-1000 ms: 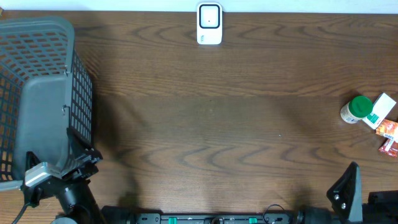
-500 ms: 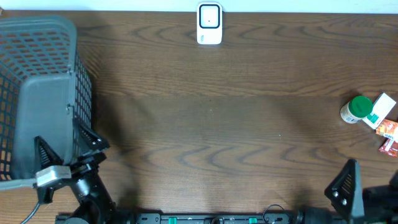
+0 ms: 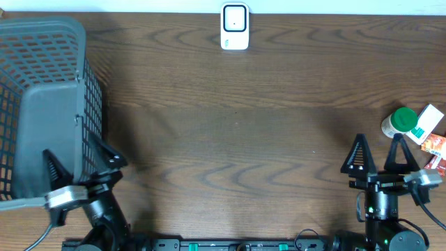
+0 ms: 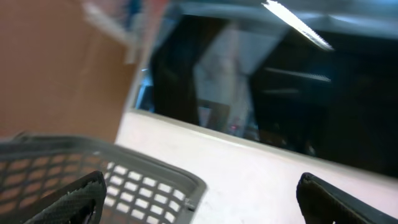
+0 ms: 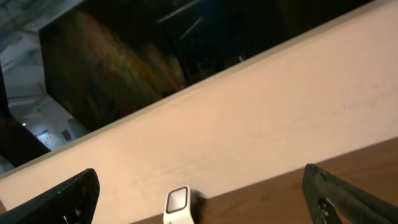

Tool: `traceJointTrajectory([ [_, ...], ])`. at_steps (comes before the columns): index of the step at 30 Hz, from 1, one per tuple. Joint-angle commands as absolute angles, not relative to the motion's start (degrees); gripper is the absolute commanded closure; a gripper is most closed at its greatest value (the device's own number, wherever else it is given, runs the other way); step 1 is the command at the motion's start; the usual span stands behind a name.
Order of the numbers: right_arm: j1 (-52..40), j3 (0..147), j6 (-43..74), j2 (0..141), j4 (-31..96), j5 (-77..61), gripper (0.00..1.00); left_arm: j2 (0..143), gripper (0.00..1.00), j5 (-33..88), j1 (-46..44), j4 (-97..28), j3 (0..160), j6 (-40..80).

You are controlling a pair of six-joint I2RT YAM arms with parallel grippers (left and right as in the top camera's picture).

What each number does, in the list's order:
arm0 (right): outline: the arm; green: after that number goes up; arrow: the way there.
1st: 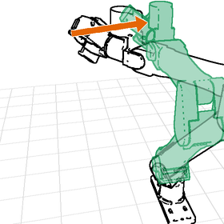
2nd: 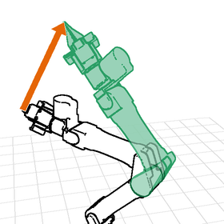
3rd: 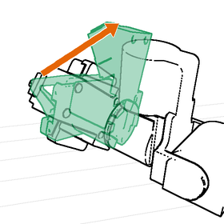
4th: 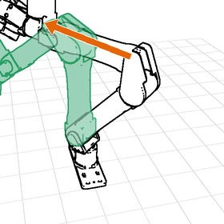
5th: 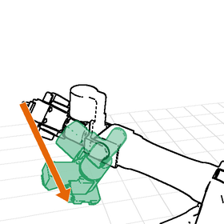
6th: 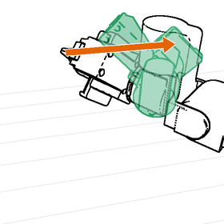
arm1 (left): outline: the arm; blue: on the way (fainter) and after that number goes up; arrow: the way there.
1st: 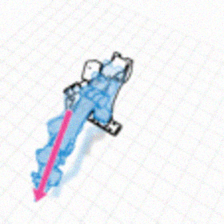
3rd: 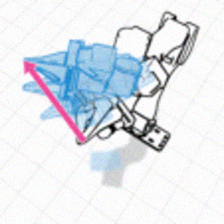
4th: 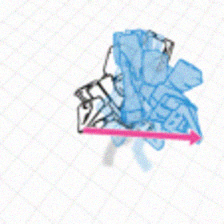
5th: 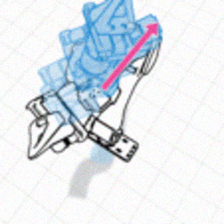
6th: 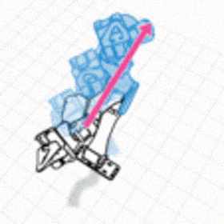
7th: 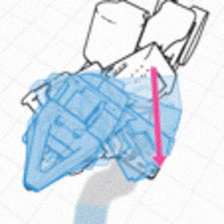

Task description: Scan the item barcode

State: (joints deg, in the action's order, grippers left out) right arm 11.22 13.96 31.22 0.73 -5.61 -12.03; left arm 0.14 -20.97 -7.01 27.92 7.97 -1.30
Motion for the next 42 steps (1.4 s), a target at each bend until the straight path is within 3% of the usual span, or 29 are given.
traceJointTrajectory([
  [1, 10.8, 13.9, 32.3, 0.4, -6.5, -12.6, 0.01, 0.2, 0.02, -10.1, -7.2, 25.1, 1.5, -8.3],
  [14, 10.8, 13.9, 30.8, 0.4, -3.7, -15.9, 0.01, 0.2, 0.02, -9.7, -7.2, 24.6, 7.6, -15.1],
  [21, 10.8, 13.9, 29.3, 0.4, -0.1, -17.0, 0.01, 0.2, 0.02, -15.2, -7.2, 24.1, 12.6, -16.1],
  [26, 10.8, 13.8, 29.3, 0.4, 1.1, -17.0, 0.01, 0.2, 0.02, -5.0, -7.2, 23.1, 14.3, -16.0],
  [34, 10.8, 13.1, 29.3, 0.4, 1.1, -15.3, 0.01, 0.2, 0.02, 12.1, -7.2, 4.6, 14.3, -15.1],
  [42, 10.8, 6.7, 29.3, 0.4, 1.0, -13.9, 0.01, 0.2, 0.02, 1.3, -7.2, -3.4, 12.9, -7.3],
])
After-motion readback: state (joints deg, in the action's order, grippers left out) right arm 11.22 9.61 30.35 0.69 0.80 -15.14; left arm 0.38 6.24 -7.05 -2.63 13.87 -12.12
